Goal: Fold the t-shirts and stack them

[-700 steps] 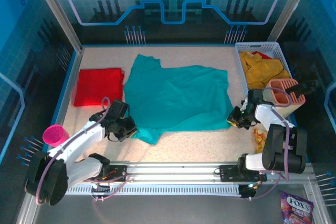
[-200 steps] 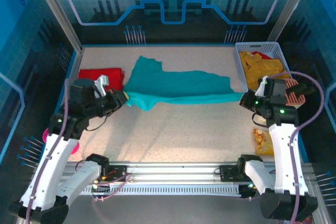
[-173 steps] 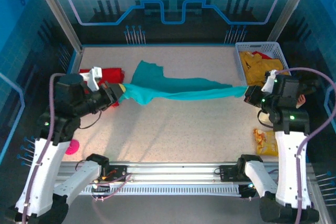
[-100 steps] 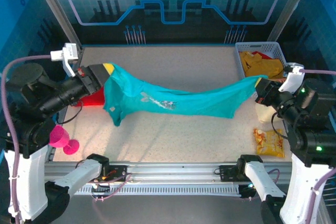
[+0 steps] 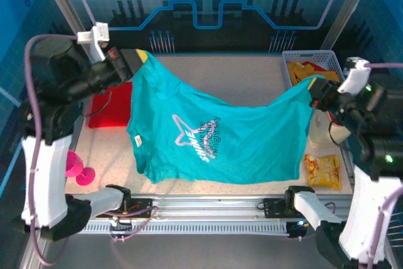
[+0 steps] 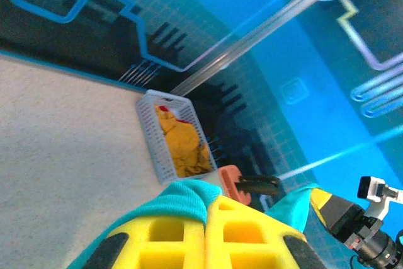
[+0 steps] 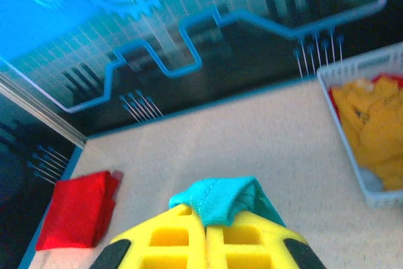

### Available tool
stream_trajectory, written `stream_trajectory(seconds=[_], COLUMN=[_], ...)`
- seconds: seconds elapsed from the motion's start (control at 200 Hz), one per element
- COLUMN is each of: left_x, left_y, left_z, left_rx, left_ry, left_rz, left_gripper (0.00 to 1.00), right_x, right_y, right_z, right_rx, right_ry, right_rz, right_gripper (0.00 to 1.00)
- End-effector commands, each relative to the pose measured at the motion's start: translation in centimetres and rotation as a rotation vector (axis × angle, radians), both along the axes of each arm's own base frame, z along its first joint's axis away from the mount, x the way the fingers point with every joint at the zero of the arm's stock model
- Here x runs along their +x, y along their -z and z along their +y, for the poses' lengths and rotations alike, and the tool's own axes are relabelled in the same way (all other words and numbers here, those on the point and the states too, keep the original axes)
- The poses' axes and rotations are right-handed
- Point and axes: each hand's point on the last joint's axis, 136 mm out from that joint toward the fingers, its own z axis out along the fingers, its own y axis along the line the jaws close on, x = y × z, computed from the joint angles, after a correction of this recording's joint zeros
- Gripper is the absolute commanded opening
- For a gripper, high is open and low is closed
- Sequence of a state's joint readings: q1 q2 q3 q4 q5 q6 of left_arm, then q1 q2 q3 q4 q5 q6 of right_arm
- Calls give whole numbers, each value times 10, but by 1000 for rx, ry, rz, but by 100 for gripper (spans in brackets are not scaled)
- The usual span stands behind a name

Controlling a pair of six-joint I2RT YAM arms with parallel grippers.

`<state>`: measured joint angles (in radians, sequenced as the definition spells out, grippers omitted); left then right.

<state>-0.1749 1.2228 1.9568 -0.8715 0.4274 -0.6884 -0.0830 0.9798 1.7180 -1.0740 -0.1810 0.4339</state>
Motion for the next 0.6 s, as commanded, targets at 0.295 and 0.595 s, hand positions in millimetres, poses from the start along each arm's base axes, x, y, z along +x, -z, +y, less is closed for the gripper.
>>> stream_trajectory(seconds=[0.295, 0.595], left_x=[215, 332], left_y=[179, 270], left_z=[28, 20], left_rx=[-67, -156], left_ry=[-52, 11], left_rz=[335, 388], left_gripper=[0, 0], right_x=[171, 281], right_y=[185, 248], right_z=[2, 2], right_rx=[82, 72], right_ry=[-35, -64], right_rz=[338, 375], right_gripper=[0, 0])
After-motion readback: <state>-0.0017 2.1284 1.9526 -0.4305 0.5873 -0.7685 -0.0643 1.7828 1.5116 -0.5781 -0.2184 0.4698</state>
